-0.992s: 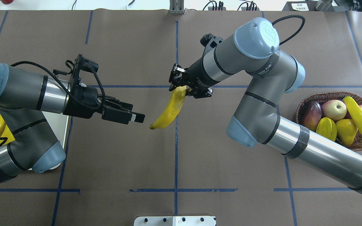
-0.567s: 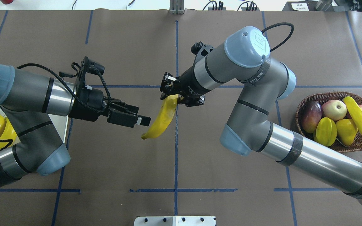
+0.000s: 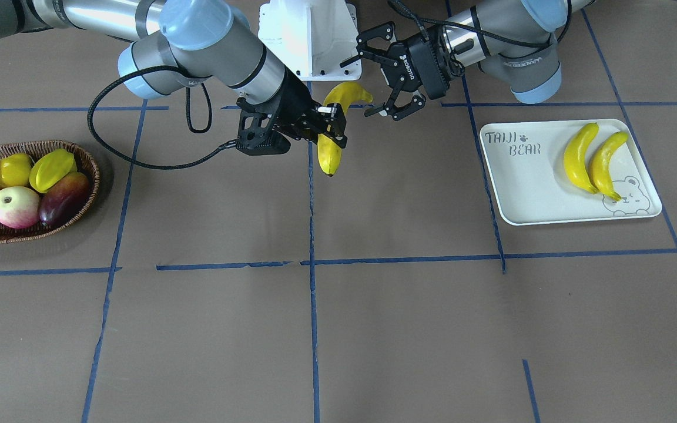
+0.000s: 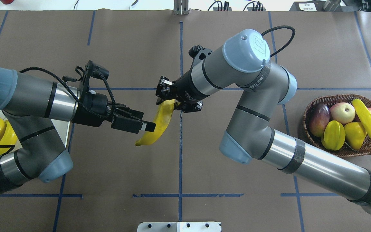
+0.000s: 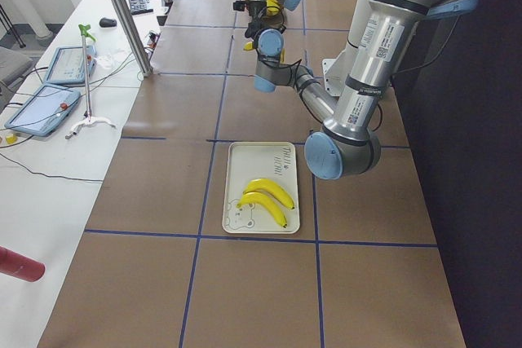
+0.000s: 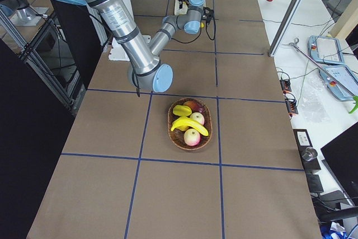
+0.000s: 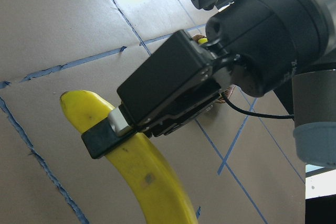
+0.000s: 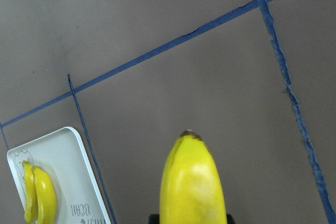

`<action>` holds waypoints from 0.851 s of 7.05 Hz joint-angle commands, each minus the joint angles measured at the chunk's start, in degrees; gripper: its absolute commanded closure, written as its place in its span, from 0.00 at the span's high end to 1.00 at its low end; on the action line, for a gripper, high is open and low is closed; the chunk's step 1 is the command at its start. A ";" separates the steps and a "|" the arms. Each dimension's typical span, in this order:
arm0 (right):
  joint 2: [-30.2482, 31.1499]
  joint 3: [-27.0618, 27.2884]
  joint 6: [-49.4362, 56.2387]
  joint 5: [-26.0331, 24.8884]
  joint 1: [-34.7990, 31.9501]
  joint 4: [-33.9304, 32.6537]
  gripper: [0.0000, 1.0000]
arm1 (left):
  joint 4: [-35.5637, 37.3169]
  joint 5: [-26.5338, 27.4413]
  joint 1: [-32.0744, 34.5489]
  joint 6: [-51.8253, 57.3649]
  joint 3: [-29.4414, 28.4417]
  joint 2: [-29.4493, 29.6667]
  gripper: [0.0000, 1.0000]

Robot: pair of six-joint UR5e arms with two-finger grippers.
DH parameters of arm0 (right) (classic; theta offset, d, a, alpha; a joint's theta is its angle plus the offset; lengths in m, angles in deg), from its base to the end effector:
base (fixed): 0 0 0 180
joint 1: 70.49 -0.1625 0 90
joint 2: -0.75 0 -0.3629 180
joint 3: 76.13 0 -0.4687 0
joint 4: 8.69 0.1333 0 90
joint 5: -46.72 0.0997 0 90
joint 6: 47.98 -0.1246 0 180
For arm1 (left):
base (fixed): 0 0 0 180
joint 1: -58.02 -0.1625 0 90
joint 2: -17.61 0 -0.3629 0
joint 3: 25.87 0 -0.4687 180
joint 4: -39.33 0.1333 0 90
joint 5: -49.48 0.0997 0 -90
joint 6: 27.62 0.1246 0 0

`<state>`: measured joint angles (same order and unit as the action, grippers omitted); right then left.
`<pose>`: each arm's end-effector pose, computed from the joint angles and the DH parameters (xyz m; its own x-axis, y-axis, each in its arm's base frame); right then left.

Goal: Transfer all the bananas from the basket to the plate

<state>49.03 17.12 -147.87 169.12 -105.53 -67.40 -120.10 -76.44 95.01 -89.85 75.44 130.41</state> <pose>-0.5341 -0.4558 0.0303 0.1815 0.3044 0.9351 -0.0911 0.9520 -0.2922 0.4458 -0.4112 0.1137 -0.1507 0.5859 -0.7962 0.1152 0.8104 0.5745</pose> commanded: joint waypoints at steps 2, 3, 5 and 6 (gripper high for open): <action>-0.47 0.01 -0.48 -0.05 0.06 0.00 0.02 | 0.00 -0.03 -1.30 0.00 -0.06 -0.04 0.97; -0.56 0.01 -0.83 -0.05 0.06 0.18 0.02 | 0.00 0.06 -1.92 0.00 -0.06 -0.04 0.96; -0.56 -0.17 -2.15 -0.23 0.23 2.11 0.03 | 0.00 0.06 -2.45 0.00 -0.32 -0.04 0.85; -0.56 -0.17 -2.15 -0.23 0.32 2.20 0.03 | 0.00 0.06 -2.45 0.00 -0.50 -0.04 0.77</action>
<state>48.48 16.97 -149.78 168.93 -105.30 -65.52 -120.10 -76.39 92.64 -89.85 75.12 130.37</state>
